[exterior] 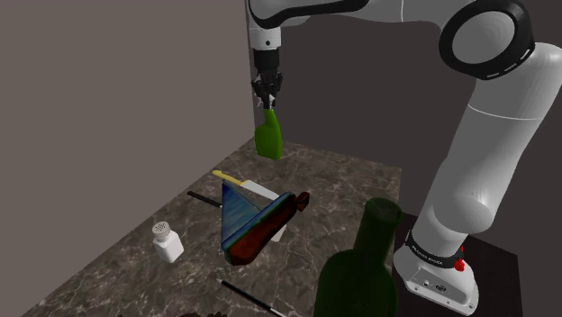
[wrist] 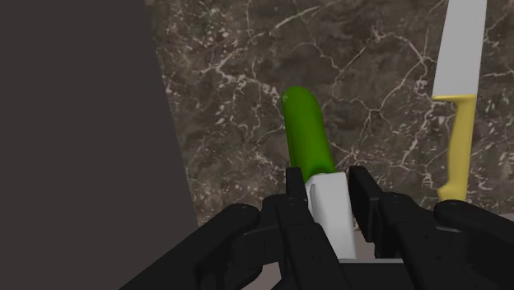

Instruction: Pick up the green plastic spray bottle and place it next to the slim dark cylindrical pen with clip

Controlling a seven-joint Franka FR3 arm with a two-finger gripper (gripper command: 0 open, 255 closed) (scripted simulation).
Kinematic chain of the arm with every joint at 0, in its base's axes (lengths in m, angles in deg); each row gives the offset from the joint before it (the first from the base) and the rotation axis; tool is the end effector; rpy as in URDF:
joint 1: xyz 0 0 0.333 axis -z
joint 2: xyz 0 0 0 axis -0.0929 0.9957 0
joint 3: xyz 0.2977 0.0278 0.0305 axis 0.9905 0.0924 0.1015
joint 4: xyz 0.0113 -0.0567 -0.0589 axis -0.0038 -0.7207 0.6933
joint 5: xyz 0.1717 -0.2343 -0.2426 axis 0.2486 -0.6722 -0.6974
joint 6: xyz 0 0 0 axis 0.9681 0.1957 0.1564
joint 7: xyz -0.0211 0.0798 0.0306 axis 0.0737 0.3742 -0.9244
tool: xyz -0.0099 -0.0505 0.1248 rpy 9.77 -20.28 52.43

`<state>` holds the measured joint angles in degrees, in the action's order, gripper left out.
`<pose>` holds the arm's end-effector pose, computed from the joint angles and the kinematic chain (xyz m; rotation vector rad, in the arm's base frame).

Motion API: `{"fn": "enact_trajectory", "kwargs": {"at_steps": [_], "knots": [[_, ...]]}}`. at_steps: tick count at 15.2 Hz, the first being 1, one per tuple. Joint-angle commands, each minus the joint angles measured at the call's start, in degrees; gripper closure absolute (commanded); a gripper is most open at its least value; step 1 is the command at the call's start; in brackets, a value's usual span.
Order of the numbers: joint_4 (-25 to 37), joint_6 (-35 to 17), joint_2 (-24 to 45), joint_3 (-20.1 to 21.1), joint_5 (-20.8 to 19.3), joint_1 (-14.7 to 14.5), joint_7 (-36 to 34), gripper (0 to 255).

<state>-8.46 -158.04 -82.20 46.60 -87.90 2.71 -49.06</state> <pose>0.5492 0.0482 0.5501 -3.1380 -0.1333 0.0437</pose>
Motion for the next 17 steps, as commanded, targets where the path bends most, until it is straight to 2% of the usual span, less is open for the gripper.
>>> {"fn": "enact_trajectory", "kwargs": {"at_steps": [1, 7, 17], "knots": [[-0.02, 0.00, 0.01, 0.00, 0.00, 0.00, 0.00, 255], [5.05, 4.14, 0.93, 0.02, -0.04, -0.02, -0.04, 255], [17.36, 13.14, 4.25, 0.07, -0.18, -0.11, -0.14, 255]]}}
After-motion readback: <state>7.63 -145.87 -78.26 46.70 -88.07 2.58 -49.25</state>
